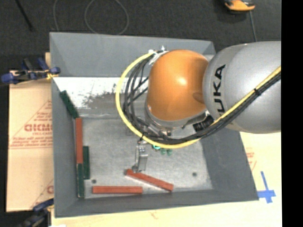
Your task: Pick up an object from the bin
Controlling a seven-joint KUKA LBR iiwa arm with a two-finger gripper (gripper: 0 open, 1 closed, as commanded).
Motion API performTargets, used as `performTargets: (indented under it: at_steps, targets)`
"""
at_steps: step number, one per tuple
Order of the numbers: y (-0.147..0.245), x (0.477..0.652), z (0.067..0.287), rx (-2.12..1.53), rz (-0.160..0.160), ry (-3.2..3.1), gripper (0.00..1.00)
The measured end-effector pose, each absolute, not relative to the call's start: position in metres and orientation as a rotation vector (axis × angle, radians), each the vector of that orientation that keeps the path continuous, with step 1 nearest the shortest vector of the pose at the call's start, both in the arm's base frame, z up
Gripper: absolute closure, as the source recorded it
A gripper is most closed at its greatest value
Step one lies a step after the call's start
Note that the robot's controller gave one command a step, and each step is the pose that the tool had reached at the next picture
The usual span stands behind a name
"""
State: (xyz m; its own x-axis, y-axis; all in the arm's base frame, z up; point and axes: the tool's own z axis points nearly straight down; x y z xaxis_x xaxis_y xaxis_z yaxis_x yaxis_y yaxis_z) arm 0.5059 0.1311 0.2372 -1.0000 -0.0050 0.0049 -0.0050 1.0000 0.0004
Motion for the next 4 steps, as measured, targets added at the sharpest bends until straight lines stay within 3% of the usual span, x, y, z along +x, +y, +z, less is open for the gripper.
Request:
performTargets:
  at_steps: [1, 2, 3, 4]
  targets:
    - [0.115, 0.495, 0.071, 0.468, 0.003, -3.102, 0.0]
    - [0.117, 0.497, 0.076, 0.461, -0.002, -3.11, 1.0]
    - [0.098, 0.512, 0.158, 0.225, -0.003, -3.143, 1.0]
    - [0.098, 0.51, 0.154, 0.223, -0.003, -3.136, 0.0]
